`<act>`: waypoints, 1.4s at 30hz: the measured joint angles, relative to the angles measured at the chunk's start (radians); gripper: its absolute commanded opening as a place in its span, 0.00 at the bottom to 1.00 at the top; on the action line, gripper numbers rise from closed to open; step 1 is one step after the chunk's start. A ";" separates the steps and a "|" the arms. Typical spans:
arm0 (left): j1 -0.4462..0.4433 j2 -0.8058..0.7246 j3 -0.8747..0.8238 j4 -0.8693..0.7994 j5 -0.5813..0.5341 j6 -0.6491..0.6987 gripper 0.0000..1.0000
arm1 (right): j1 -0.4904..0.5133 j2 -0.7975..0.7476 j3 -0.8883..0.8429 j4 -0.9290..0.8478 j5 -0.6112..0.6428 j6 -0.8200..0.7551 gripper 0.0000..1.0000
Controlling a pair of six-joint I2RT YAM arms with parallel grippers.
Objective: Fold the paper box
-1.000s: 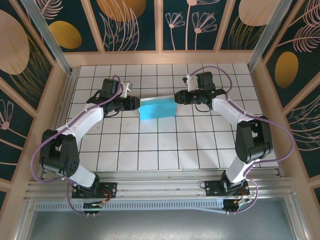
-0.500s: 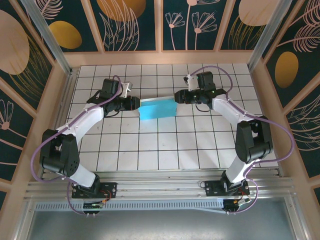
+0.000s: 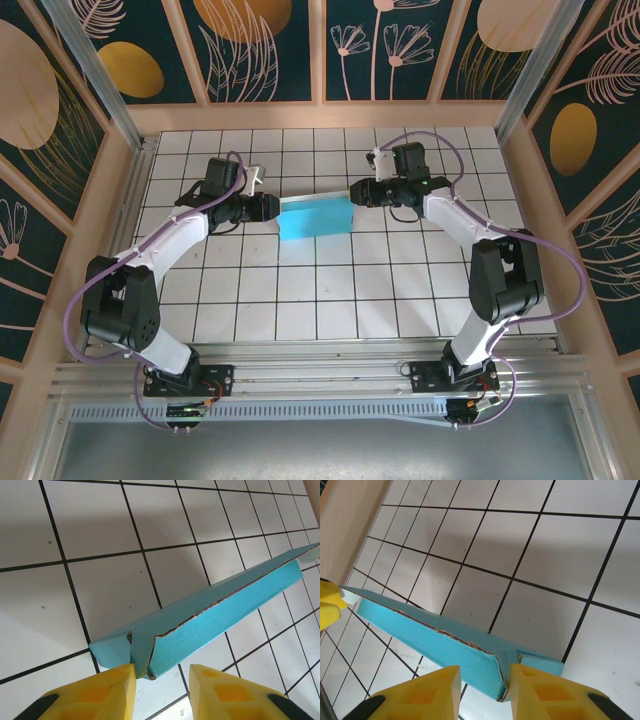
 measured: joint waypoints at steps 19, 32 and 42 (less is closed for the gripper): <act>0.000 0.013 0.010 0.014 0.007 -0.004 0.24 | 0.000 0.003 0.000 0.000 -0.004 0.004 0.19; 0.000 0.019 0.013 0.014 0.006 -0.007 0.14 | 0.000 0.004 0.000 0.000 -0.018 0.007 0.11; 0.000 0.025 0.018 0.013 -0.005 -0.007 0.11 | -0.002 0.010 0.000 0.000 -0.014 0.007 0.08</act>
